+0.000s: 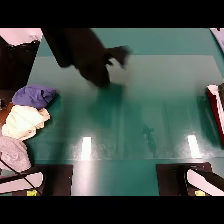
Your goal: Fold the shirts.
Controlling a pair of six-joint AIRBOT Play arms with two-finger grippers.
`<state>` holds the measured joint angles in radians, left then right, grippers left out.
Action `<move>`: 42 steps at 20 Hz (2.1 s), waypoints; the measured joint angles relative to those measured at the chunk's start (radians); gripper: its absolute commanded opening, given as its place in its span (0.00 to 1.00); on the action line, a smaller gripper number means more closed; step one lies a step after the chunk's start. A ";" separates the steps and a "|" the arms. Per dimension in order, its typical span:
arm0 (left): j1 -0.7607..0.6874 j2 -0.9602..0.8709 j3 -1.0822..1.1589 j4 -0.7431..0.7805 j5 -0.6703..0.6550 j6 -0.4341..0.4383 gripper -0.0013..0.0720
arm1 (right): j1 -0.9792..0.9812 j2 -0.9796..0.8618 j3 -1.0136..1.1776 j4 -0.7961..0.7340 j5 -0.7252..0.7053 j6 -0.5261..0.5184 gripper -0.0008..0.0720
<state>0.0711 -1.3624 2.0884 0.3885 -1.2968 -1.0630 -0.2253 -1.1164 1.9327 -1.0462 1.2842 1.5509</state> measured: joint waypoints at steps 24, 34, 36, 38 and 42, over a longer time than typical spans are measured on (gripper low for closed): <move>-0.095 -0.169 -0.538 0.495 -0.119 -0.208 0.77 | -0.001 0.000 0.077 -0.002 0.097 0.000 0.04; -0.218 -0.219 -0.772 0.466 0.272 -0.143 0.77 | -0.001 0.000 0.077 -0.003 0.167 0.000 0.04; -0.227 -0.238 -0.776 0.455 0.299 -0.143 0.76 | -0.001 0.000 0.077 -0.003 0.173 0.000 0.04; -0.233 -0.250 -0.779 0.443 0.315 -0.143 0.41 | -0.001 0.000 0.077 -0.004 0.179 0.000 0.04; -0.238 -0.259 -0.775 0.418 0.323 -0.138 0.05 | -0.001 0.000 0.077 -0.004 0.185 0.000 0.04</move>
<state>-0.1669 -1.6218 1.3132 0.8066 -0.9733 -1.2011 -0.2260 -1.1160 2.0102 -1.0504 1.4696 1.5505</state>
